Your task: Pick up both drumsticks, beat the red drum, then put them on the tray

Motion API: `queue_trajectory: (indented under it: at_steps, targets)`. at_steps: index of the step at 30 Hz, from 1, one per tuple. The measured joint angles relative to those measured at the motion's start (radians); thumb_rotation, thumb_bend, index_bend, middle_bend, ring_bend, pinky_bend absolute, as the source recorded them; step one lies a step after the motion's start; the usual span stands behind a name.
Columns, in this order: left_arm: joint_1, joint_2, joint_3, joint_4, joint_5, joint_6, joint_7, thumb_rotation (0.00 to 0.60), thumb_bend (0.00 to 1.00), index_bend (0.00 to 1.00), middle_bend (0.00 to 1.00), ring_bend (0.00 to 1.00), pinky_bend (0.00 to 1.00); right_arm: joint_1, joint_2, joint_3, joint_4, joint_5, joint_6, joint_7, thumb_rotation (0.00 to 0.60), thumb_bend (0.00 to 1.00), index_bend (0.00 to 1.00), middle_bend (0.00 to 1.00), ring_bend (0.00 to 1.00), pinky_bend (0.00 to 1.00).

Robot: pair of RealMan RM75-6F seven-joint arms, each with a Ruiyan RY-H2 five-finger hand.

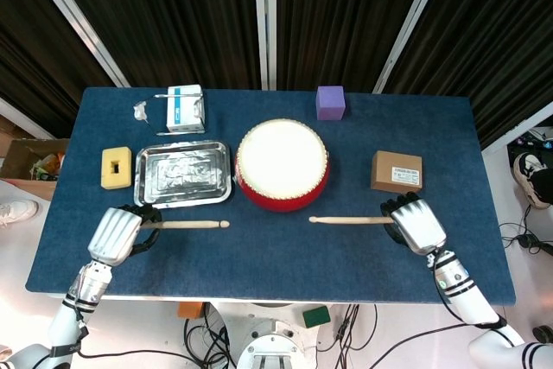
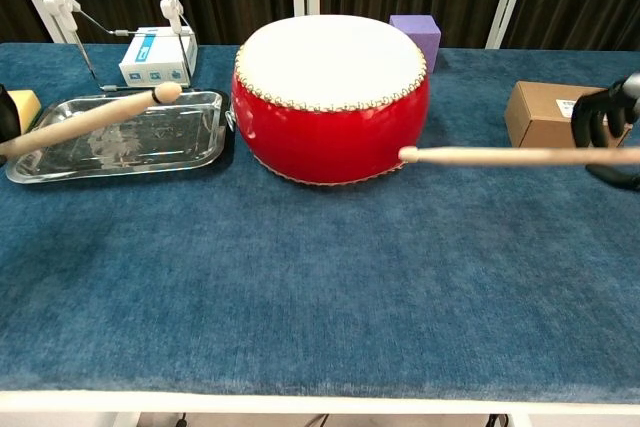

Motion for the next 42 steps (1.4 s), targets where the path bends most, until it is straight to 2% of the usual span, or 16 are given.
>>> queue_trajectory:
  at_steps: [3,5,9,12,17,25,29,33,37,42]
  targets:
    - [-0.012,0.019,-0.018,-0.029,-0.019,-0.021,0.022,0.6,0.62,0.66,0.67,0.62,0.66,-0.001,0.039,0.012,0.001,-0.046,0.093,0.061,0.6,0.9,0.86,0.73,0.49,0.5]
    - [-0.024,0.031,-0.033,-0.049,-0.032,-0.035,0.058,0.6,0.62,0.66,0.67,0.62,0.66,0.005,0.07,0.039,-0.006,-0.055,0.126,0.082,0.6,0.9,0.86,0.73,0.49,0.5]
    - [-0.06,0.062,-0.072,-0.106,-0.079,-0.086,0.163,0.6,0.62,0.66,0.67,0.62,0.66,0.042,0.107,0.108,-0.023,-0.024,0.106,0.112,0.6,0.9,0.86,0.74,0.49,0.5]
    - [-0.106,0.09,-0.117,-0.159,-0.144,-0.147,0.268,0.6,0.62,0.66,0.67,0.62,0.66,0.081,0.127,0.155,-0.029,0.019,0.054,0.13,0.6,0.9,0.87,0.74,0.49,0.5]
    - [-0.209,0.128,-0.206,-0.233,-0.303,-0.255,0.432,0.6,0.62,0.66,0.67,0.62,0.66,0.152,0.139,0.194,-0.022,0.088,-0.075,0.137,0.6,0.9,0.87,0.74,0.48,0.51]
    - [-0.376,0.133,-0.289,-0.272,-0.536,-0.348,0.672,0.6,0.62,0.66,0.67,0.62,0.66,0.275,0.116,0.207,0.019,0.162,-0.304,0.053,0.6,0.9,0.87,0.74,0.48,0.5]
    - [-0.456,0.118,-0.309,-0.272,-0.646,-0.37,0.748,0.6,0.62,0.66,0.67,0.62,0.66,0.328,0.101,0.193,0.041,0.189,-0.411,-0.051,0.6,0.9,0.87,0.74,0.49,0.51]
    - [-0.522,0.08,-0.314,-0.258,-0.729,-0.368,0.802,0.6,0.62,0.66,0.68,0.62,0.66,0.366,0.099,0.188,0.041,0.219,-0.461,-0.16,0.6,0.9,0.88,0.74,0.49,0.51]
    - [-0.574,0.022,-0.295,-0.218,-0.788,-0.355,0.856,0.6,0.62,0.66,0.68,0.62,0.66,0.369,0.12,0.218,-0.003,0.237,-0.421,-0.17,0.6,0.9,0.87,0.74,0.49,0.51]
    - [-0.623,-0.035,-0.257,-0.168,-0.854,-0.343,0.914,0.6,0.62,0.66,0.68,0.62,0.66,0.36,0.201,0.265,-0.101,0.244,-0.325,-0.118,0.6,0.9,0.87,0.74,0.49,0.51]
